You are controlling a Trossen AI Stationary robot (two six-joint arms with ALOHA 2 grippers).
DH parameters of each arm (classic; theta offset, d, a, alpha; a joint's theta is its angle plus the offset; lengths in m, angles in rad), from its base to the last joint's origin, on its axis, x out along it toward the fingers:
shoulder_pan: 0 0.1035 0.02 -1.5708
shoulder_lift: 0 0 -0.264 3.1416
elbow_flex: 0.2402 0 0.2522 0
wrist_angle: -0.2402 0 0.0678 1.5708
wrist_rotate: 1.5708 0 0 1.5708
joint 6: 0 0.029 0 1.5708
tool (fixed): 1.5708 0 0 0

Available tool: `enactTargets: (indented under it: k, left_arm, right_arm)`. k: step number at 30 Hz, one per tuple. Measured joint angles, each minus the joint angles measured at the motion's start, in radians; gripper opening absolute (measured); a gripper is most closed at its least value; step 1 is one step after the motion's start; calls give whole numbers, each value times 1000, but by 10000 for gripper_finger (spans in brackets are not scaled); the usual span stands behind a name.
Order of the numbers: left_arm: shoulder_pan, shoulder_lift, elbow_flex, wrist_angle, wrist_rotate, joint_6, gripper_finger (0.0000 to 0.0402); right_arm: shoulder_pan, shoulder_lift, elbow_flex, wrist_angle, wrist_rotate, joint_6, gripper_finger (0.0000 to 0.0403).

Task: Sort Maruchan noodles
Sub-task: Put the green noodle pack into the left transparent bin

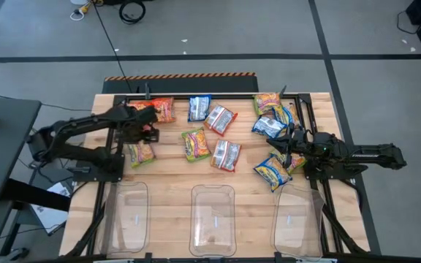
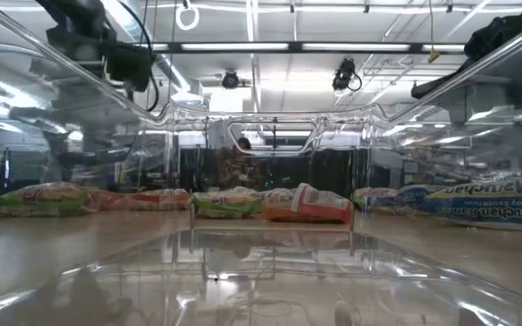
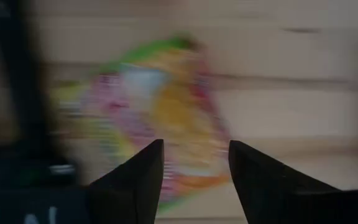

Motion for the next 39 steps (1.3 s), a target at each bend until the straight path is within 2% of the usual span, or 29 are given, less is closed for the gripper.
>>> enactTargets:
  k: [4, 10, 13, 19, 22, 25, 29, 32, 35, 39]
  left_arm:
    - [30, 26, -19, -61, -27, 0, 182]
    - [12, 56, -85, 92, -19, 0, 177]
    - [-20, 57, -92, 212, 22, 13, 177]
    - [-152, 43, -90, 428, 181, 17, 177]
    - [-207, 43, -90, 398, 201, 25, 177]
    - [-212, 39, -91, 292, 190, 52, 178]
    - [-144, -2, -91, 158, 177, 138, 202]
    - [-53, -28, -91, 159, 187, 240, 232]
    - [64, -30, -92, 164, 291, 353, 255]
    - [204, -30, -112, 214, 402, 448, 262]
  right_arm:
    - [0, 0, 0, 0, 0, 0, 14]
    - [0, 0, 0, 0, 0, 0, 14]
    - [0, 0, 0, 0, 0, 0, 14]
    - [0, 0, 0, 0, 0, 0, 14]
    - [0, 0, 0, 0, 0, 0, 14]
    - [0, 0, 0, 0, 0, 0, 14]
    - [0, 0, 0, 0, 0, 0, 14]
    - [0, 0, 0, 0, 0, 0, 14]
    - [0, 0, 0, 0, 0, 0, 14]
    - [0, 0, 0, 0, 0, 0, 14]
